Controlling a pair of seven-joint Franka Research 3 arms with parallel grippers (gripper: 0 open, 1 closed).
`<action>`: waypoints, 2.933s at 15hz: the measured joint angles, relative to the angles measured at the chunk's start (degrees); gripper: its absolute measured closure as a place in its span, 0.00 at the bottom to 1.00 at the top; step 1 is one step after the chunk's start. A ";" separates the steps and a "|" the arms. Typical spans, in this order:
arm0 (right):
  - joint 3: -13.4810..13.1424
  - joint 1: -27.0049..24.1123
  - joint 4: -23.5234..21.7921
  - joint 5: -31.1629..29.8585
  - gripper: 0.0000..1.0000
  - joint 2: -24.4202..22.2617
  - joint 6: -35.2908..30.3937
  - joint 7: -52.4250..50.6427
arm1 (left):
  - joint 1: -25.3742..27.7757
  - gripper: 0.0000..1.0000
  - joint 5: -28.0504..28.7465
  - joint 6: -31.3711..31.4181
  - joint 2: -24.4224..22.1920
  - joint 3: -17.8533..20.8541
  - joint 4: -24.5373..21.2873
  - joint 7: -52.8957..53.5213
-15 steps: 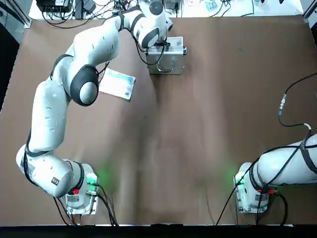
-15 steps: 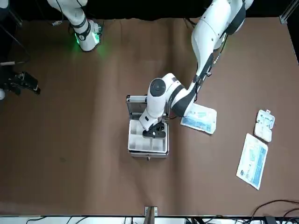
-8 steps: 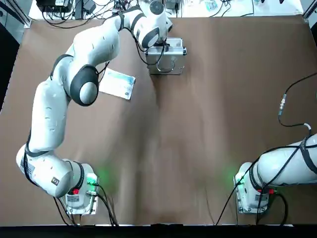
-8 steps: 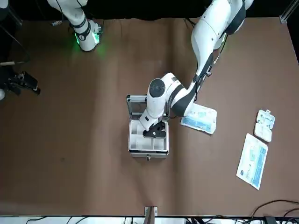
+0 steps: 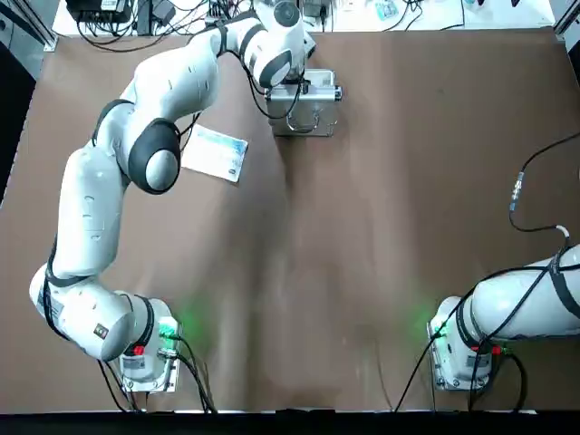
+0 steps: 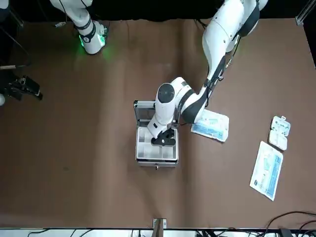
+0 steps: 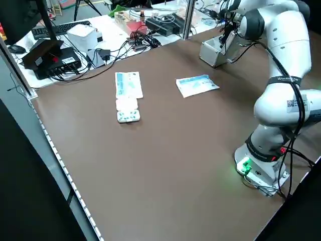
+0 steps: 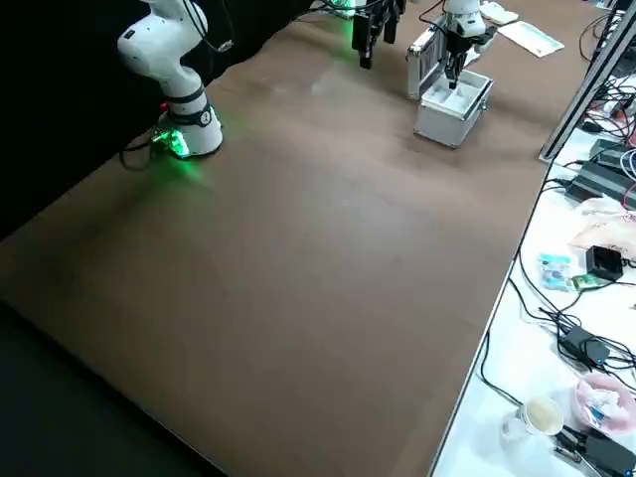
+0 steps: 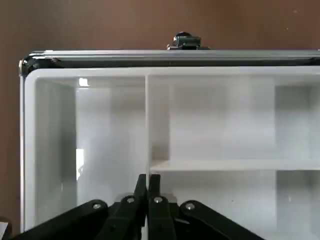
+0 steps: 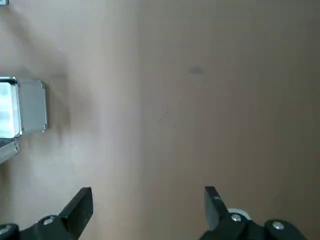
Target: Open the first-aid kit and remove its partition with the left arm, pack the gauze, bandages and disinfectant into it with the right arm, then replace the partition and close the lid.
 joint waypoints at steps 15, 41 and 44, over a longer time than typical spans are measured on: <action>0.00 0.00 0.00 0.00 0.01 0.00 0.00 0.00 | -0.12 0.96 0.00 2.43 0.61 0.90 -0.07 0.02; 0.07 0.01 0.00 0.00 0.01 0.00 0.00 -0.03 | 1.56 0.61 -5.23 -1.44 -3.61 0.86 0.79 -0.39; 0.07 0.01 0.00 0.00 0.01 0.00 0.00 -0.03 | 1.61 0.62 -6.17 -5.76 -5.44 0.78 0.88 -0.39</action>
